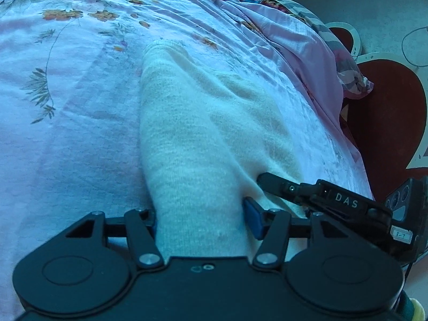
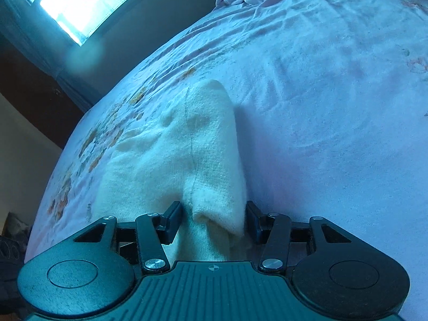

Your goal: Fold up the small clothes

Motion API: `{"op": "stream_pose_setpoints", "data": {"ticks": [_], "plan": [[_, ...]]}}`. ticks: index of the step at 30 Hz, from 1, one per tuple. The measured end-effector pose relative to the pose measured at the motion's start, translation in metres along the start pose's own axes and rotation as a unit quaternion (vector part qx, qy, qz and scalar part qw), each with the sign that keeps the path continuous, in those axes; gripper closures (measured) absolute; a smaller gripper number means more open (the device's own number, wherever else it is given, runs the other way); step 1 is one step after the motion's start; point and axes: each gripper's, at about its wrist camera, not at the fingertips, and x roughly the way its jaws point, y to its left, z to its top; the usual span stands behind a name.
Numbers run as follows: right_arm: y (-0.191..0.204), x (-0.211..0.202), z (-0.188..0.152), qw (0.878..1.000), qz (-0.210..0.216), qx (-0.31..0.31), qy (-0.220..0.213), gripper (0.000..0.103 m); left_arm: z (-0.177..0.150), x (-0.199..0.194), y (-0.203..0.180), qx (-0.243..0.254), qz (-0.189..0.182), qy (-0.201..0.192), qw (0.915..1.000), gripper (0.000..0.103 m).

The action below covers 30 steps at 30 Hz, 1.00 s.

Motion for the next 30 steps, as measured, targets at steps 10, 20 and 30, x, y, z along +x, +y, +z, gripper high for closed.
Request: {"op": "stream_pose_setpoints", "data": {"ticks": [10,20,30], "plan": [[0.014,0.003,-0.003,1.0,-0.017,-0.018,-0.004,0.07,-0.001,-0.004,-0.008,0.019,0.022,-0.011,0.9995,0.062],[0.038,-0.023,-0.007,0.999,-0.005,-0.033,-0.04,0.077,-0.005,-0.031,-0.027,0.058,0.042,-0.041,0.9966,0.071],[0.092,-0.054,-0.016,0.996,0.036,-0.063,-0.059,0.079,-0.011,-0.099,-0.033,0.067,0.041,-0.088,0.993,0.071]]}}
